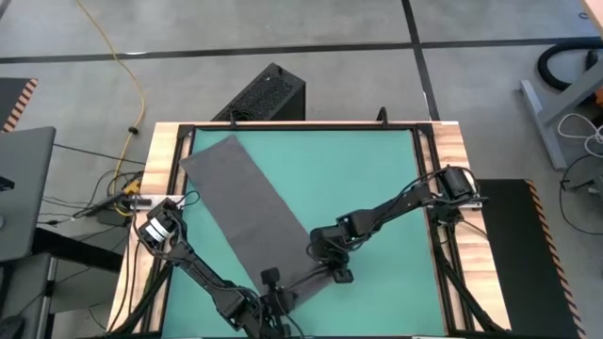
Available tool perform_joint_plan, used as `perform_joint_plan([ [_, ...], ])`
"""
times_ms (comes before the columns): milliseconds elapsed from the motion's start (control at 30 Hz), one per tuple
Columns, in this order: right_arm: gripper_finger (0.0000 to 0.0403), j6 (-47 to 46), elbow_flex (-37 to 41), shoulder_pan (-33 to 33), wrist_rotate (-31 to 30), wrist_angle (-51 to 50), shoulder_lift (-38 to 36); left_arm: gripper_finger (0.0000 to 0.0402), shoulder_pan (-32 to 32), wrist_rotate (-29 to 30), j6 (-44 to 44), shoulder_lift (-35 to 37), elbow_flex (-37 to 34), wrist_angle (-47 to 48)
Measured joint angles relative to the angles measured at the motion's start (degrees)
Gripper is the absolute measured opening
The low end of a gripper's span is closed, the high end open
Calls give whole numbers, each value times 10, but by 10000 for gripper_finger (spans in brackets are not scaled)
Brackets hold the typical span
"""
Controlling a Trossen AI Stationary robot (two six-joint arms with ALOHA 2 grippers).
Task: Roll towel
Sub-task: Roll the gray towel
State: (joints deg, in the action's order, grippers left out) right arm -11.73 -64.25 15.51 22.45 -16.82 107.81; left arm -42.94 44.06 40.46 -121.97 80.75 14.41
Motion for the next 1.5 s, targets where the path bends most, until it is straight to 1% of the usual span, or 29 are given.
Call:
perform_joint_plan([
  [200, 179, 32, -52, 1, 12, -81, 0, 0, -2, 4, 31, 0, 0, 33],
  [467, 176, 92, -120, 1, 17, -222, -11, 0, -2, 13, 51, 0, 0, 62],
  [533, 173, 106, -119, 2, 17, -225, -33, 0, -3, 13, 60, 0, 0, 69],
  [633, 169, 125, -100, 6, 9, -219, -90, 0, -9, 25, 71, 0, 0, 74],
  [733, 166, 138, -73, 16, -37, -215, -157, 0, -14, 34, 84, 0, 0, 80],
  [800, 165, 150, -43, 24, -72, -194, -201, 0, -16, 35, 99, 0, 0, 87],
  [867, 164, 154, 5, 38, -89, -147, -245, 0, -17, 36, 111, 0, 0, 90],
  [1000, 164, 154, 121, 70, -90, -29, -311, 0, -17, 39, 120, 0, 0, 89],
  [1133, 164, 158, 213, 96, -90, 65, -343, 0, -15, 35, 125, 0, 0, 89],
  [1200, 164, 178, 247, 111, -95, 115, -345, 0, -14, 28, 126, 0, 0, 89],
  [1333, 164, 268, 298, 139, -115, 247, -317, 0, -13, 17, 129, 0, 0, 89],
  [1500, 164, 341, 304, 158, -179, 349, -239, 0, -15, -17, 143, 0, 0, 91],
])
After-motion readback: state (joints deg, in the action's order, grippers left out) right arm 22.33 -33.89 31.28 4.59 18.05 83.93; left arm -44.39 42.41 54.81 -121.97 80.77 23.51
